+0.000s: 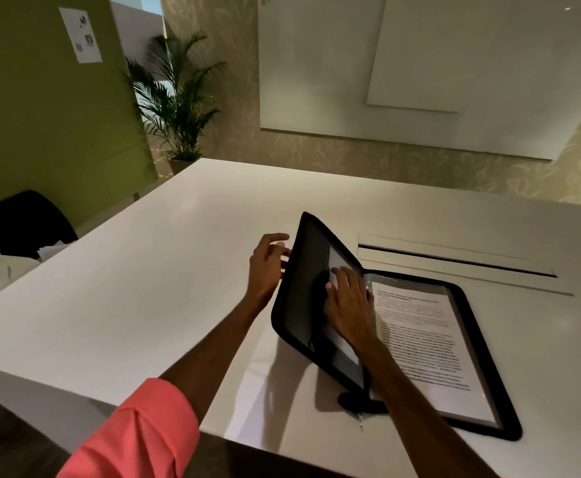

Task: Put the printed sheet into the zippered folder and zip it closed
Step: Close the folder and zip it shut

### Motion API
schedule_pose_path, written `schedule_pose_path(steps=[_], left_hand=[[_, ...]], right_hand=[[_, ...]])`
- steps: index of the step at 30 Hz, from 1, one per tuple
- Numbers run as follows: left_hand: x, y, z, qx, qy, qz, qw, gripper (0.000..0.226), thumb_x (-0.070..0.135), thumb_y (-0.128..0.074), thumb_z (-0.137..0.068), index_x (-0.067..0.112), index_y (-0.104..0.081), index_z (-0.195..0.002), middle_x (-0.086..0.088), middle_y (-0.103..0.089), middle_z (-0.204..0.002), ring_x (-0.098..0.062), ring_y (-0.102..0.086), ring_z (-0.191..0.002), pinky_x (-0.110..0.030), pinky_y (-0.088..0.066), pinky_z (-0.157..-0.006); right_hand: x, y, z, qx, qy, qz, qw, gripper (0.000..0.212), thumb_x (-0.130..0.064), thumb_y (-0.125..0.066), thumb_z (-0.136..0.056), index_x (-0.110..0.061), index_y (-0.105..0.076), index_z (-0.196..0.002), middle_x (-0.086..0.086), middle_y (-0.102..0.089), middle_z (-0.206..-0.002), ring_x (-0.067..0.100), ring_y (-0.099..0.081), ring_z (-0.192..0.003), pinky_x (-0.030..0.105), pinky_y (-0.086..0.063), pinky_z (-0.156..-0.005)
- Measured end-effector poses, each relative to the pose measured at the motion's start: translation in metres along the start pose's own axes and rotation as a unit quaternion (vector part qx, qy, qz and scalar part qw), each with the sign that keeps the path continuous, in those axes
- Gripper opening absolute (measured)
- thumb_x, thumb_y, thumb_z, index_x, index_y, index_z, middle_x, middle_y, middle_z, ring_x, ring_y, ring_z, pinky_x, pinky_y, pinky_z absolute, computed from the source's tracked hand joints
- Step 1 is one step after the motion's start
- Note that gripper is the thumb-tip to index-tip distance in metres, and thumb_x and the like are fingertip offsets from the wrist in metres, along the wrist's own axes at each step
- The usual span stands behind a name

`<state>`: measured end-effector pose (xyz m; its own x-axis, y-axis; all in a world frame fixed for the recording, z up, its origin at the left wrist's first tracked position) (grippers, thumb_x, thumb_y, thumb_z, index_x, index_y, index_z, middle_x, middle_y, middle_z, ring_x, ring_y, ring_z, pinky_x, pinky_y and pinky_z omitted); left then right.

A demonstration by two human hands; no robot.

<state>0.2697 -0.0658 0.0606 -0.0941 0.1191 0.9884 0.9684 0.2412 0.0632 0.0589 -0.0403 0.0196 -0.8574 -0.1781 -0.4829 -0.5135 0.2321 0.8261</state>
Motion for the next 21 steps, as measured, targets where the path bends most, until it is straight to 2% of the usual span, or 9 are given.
schedule_pose_path(steps=[2,4,6,8,11,14,17,19,21], left_hand=[[0.016,-0.027,0.01,-0.016,-0.058,-0.012,0.998,0.03,0.012,-0.045,-0.115,0.012,-0.069,-0.132,-0.012,-0.077,-0.116,-0.037,-0.075,-0.104,-0.046,-0.066,-0.087],[0.03,-0.059,0.023,-0.044,-0.113,-0.038,0.992,0.031,0.014,-0.044,-0.117,0.008,-0.066,-0.139,-0.011,-0.075,-0.131,-0.032,-0.073,-0.119,-0.049,-0.061,-0.107],[0.037,-0.093,0.037,-0.077,-0.15,-0.066,0.983,0.032,0.019,-0.046,-0.118,0.014,-0.061,-0.146,-0.005,-0.074,-0.136,-0.025,-0.073,-0.124,-0.048,-0.06,-0.11],[0.041,-0.126,0.052,-0.101,-0.18,-0.109,0.972,0.034,0.03,-0.044,-0.118,0.03,-0.055,-0.151,0.008,-0.07,-0.142,-0.015,-0.07,-0.127,-0.042,-0.06,-0.11],[0.04,-0.172,0.073,-0.15,-0.197,-0.16,0.956,0.041,0.052,-0.035,-0.117,0.046,-0.043,-0.156,0.022,-0.055,-0.155,-0.005,-0.062,-0.136,-0.04,-0.057,-0.112],[0.033,-0.217,0.092,-0.224,-0.204,-0.208,0.93,0.048,0.059,-0.031,-0.115,0.049,-0.033,-0.161,0.021,-0.041,-0.165,-0.008,-0.05,-0.148,-0.047,-0.053,-0.116],[0.022,-0.251,0.107,-0.289,-0.195,-0.246,0.904,0.055,0.059,-0.029,-0.115,0.046,-0.021,-0.168,0.018,-0.025,-0.176,-0.013,-0.037,-0.16,-0.05,-0.046,-0.124],[0.013,-0.267,0.114,-0.311,-0.191,-0.282,0.887,0.059,0.057,-0.028,-0.115,0.042,-0.016,-0.171,0.015,-0.017,-0.179,-0.015,-0.025,-0.166,-0.051,-0.036,-0.131],[0.002,-0.278,0.12,-0.325,-0.185,-0.325,0.869,0.061,0.055,-0.029,-0.116,0.039,-0.014,-0.173,0.014,-0.013,-0.181,-0.015,-0.017,-0.168,-0.051,-0.026,-0.136]], right_hand=[[0.007,0.022,-0.001,0.023,-0.009,-0.045,0.999,0.043,-0.036,-0.045,-0.11,-0.024,-0.047,-0.151,0.003,-0.045,-0.159,0.024,-0.042,-0.149,0.054,-0.039,-0.12],[0.017,0.048,-0.002,0.047,-0.018,-0.093,0.994,0.042,-0.034,-0.052,-0.108,-0.023,-0.05,-0.149,0.002,-0.049,-0.156,0.024,-0.043,-0.147,0.052,-0.041,-0.119],[0.025,0.074,-0.002,0.073,-0.021,-0.118,0.99,0.041,-0.033,-0.053,-0.108,-0.021,-0.053,-0.147,0.002,-0.053,-0.153,0.024,-0.046,-0.144,0.051,-0.043,-0.117],[0.037,0.101,0.001,0.098,-0.024,-0.146,0.984,0.039,-0.034,-0.053,-0.109,-0.021,-0.056,-0.146,0.002,-0.055,-0.151,0.023,-0.048,-0.141,0.048,-0.048,-0.114],[0.065,0.139,0.008,0.124,-0.052,-0.228,0.964,0.03,-0.033,-0.057,-0.108,-0.023,-0.063,-0.135,0.001,-0.063,-0.138,0.02,-0.063,-0.125,0.044,-0.061,-0.098],[0.109,0.164,0.015,0.105,-0.097,-0.38,0.914,0.016,-0.031,-0.057,-0.107,-0.022,-0.069,-0.109,-0.001,-0.075,-0.107,0.015,-0.072,-0.094,0.041,-0.063,-0.083],[0.16,0.173,0.027,0.091,-0.215,-0.5,0.834,0.049,-0.052,-0.052,-0.107,-0.018,-0.08,-0.087,0.004,-0.08,-0.087,0.015,-0.075,-0.075,0.028,-0.061,-0.065],[0.188,0.167,0.035,0.043,-0.272,-0.548,0.79,0.066,-0.066,-0.047,-0.103,-0.012,-0.084,-0.096,0.015,-0.081,-0.097,0.025,-0.077,-0.082,0.036,-0.063,-0.077],[0.21,0.166,0.042,0.01,-0.286,-0.554,0.782,0.065,-0.067,-0.059,-0.096,-0.008,-0.083,-0.107,0.018,-0.082,-0.105,0.033,-0.079,-0.09,0.045,-0.063,-0.09]])
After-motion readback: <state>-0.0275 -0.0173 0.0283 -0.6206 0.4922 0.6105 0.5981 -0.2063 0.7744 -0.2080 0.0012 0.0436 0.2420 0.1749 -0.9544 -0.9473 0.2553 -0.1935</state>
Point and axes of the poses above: each hand's wrist, its own z-axis away from the middle knuckle, its own y-axis out of the back of the hand, x = y × z, the point moved 9 cm from there along -z, towards the middle knuckle
